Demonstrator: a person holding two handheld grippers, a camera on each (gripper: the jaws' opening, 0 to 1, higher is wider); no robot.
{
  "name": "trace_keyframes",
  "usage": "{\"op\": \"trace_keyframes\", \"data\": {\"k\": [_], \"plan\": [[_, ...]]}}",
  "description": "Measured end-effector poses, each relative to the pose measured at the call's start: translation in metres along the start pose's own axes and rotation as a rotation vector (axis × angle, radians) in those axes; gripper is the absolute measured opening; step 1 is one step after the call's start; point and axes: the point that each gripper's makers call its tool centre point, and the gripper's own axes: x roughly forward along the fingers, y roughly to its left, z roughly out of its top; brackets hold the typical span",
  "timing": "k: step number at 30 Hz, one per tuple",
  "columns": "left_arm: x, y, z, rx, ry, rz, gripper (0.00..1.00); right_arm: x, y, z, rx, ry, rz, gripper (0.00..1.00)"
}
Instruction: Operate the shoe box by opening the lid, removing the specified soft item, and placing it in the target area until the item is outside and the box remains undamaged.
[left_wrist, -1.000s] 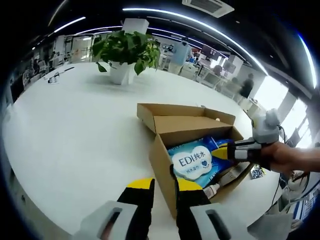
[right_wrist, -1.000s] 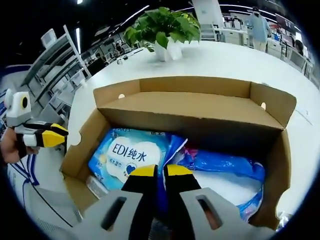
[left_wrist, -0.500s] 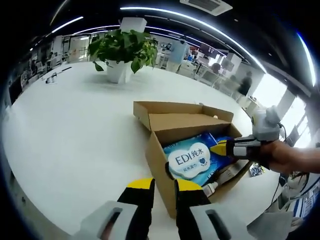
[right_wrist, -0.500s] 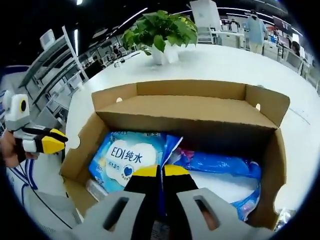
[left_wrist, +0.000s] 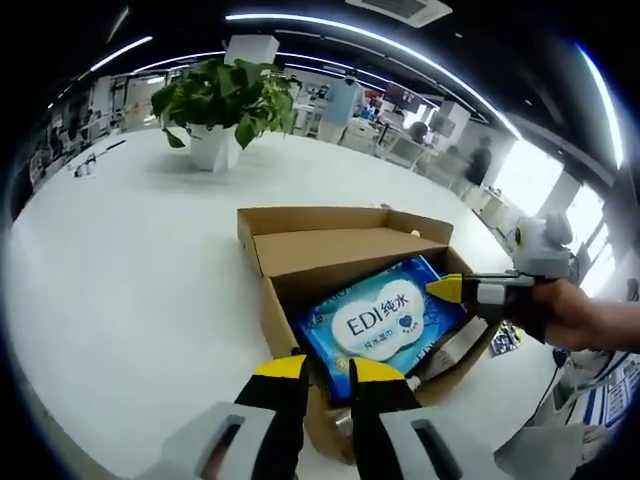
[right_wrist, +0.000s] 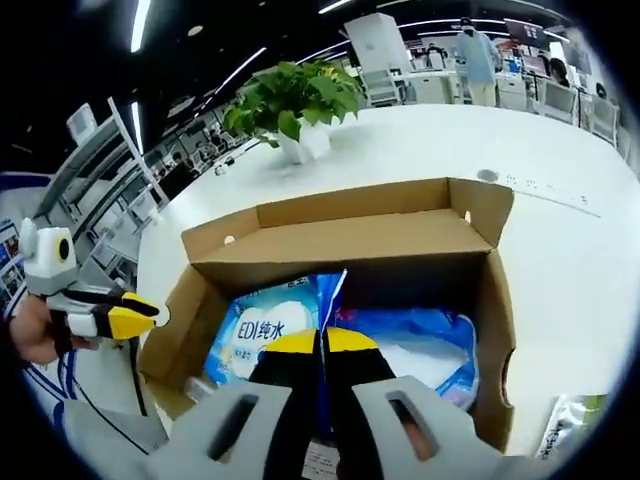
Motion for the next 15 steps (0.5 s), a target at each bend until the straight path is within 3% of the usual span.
{"op": "trace_keyframes", "data": {"k": [8,15], "plan": [[0.013,-0.022,0.0,0.027,0.021,-0.036,0.16,-0.012,-0.01,0.002,0.009,-0.025,-0.017,0.0],[0.032,-0.035,-0.009,0.04,0.076,-0.057,0.17,-0.03,-0.024,0.005,0.02,-0.044,-0.046,0.0]]}}
